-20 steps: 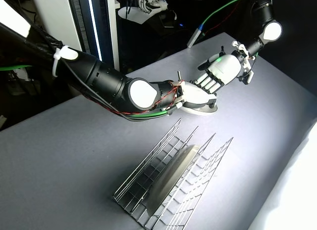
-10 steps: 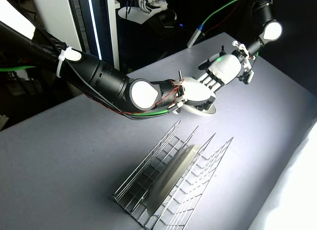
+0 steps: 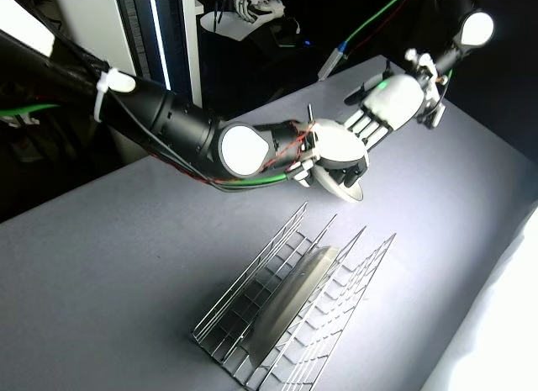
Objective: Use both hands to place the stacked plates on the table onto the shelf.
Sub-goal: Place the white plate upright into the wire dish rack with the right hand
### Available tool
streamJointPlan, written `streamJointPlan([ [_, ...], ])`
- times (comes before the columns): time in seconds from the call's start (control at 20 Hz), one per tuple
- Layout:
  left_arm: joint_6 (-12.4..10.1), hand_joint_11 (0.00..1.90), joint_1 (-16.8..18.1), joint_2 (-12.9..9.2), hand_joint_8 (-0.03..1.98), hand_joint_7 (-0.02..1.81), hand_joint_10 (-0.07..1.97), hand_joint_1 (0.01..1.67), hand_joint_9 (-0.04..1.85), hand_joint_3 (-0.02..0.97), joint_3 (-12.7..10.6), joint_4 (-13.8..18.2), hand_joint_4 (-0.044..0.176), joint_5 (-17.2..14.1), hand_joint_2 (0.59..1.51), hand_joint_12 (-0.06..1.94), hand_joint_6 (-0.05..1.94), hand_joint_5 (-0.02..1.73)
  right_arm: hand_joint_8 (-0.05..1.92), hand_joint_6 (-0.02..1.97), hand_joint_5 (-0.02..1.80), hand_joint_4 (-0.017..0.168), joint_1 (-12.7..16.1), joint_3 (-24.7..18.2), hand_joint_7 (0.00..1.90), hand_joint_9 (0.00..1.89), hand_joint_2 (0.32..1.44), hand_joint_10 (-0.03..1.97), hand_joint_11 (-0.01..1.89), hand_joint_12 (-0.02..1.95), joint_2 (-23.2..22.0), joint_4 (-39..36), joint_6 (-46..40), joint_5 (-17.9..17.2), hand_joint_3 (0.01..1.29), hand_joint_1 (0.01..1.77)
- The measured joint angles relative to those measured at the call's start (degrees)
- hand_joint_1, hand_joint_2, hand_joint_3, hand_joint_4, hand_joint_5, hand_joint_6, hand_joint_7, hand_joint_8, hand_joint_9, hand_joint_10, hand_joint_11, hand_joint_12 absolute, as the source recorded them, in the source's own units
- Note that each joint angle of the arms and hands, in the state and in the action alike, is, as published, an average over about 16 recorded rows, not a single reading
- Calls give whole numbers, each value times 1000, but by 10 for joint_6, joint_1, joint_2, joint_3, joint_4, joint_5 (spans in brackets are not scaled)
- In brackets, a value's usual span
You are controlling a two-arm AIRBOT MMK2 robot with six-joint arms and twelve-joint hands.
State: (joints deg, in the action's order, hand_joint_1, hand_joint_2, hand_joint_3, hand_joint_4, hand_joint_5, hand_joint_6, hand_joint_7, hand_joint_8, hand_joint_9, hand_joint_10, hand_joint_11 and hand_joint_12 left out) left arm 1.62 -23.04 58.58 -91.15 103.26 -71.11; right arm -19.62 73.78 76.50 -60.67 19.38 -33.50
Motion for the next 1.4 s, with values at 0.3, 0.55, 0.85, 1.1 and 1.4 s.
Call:
streamJointPlan([
  [0.3,-34,15,31,-75,-3,15,7,14,20,10,49,-12,0,29,1109,-4,17,7,616,552,1059,-4,20,-67,1078,1019,944,743,667,1329,-55,88,-1,11,14,1275],
  [0.55,-59,16,41,-125,-4,17,7,14,19,10,71,-27,-1,54,1109,-3,18,10,682,699,1112,-1,39,-117,1120,1078,944,537,671,1323,-97,183,-7,21,14,1281],
  [0.85,-83,16,41,-158,-3,18,7,14,19,11,77,-42,-1,77,1109,-4,17,16,709,721,1130,-1,70,-158,1118,1107,944,459,664,1335,-133,322,-18,54,14,1276],
  [1.1,-92,16,40,-169,-3,19,8,14,19,11,77,-45,-1,92,1109,-4,18,19,715,736,1121,-1,98,-177,1112,1107,943,439,658,1345,-155,431,-27,102,14,1276],
  [1.4,-90,16,40,-173,-4,20,7,13,18,11,76,-29,-1,111,1110,-4,17,22,736,751,1109,-3,129,-185,1102,1101,943,437,652,1350,-180,522,-37,179,14,1276],
])
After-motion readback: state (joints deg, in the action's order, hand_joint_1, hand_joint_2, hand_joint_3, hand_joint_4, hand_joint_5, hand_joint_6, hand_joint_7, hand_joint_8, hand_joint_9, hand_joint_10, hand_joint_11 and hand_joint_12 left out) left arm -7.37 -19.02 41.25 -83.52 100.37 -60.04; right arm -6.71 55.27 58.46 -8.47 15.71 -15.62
